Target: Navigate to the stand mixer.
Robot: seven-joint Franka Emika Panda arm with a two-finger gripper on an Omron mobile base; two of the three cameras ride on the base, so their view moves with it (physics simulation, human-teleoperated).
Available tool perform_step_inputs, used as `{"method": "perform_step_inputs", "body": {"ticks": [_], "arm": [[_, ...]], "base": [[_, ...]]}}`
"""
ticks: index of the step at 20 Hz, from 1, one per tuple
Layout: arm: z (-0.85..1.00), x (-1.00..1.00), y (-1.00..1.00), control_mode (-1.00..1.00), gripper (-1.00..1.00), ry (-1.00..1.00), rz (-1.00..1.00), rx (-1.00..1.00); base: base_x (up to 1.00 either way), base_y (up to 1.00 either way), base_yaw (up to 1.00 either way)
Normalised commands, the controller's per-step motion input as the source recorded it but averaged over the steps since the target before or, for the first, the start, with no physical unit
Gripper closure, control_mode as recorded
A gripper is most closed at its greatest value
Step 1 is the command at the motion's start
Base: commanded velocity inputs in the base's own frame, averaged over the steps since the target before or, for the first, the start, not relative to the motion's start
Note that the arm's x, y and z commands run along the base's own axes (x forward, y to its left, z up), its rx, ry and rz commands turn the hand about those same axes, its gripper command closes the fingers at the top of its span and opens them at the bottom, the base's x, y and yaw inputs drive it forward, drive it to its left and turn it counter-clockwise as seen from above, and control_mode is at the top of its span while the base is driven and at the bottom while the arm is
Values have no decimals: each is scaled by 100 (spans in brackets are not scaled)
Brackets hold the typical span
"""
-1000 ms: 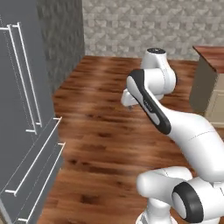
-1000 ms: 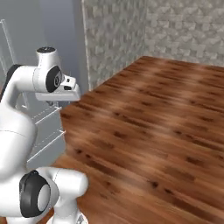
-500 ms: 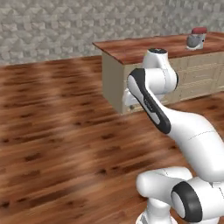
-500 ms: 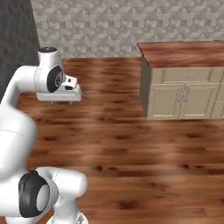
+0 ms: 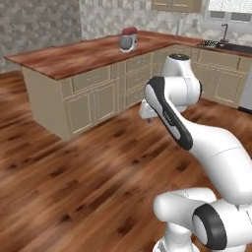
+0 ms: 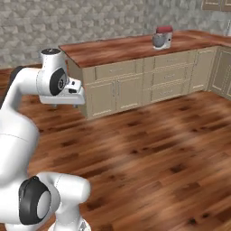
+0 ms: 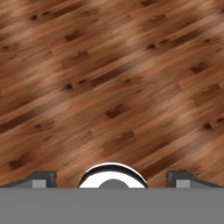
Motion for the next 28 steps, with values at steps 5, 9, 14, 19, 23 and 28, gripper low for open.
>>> {"method": "perform_step_inputs", "body": {"ticks": [5,9,14,19,23,28], "arm": [[0,0,0,100,-100,0,0,0],[0,0,0,100,-100,0,0,0],[0,0,0,100,-100,0,0,0],[0,0,0,100,-100,0,0,0],[0,0,0,100,-100,0,0,0],[0,0,0,100,-100,0,0,0]], "base": [[96,-21,-40],[100,-34,-9],[100,-41,0],[100,-44,0],[100,-47,0],[100,-44,0]]}}
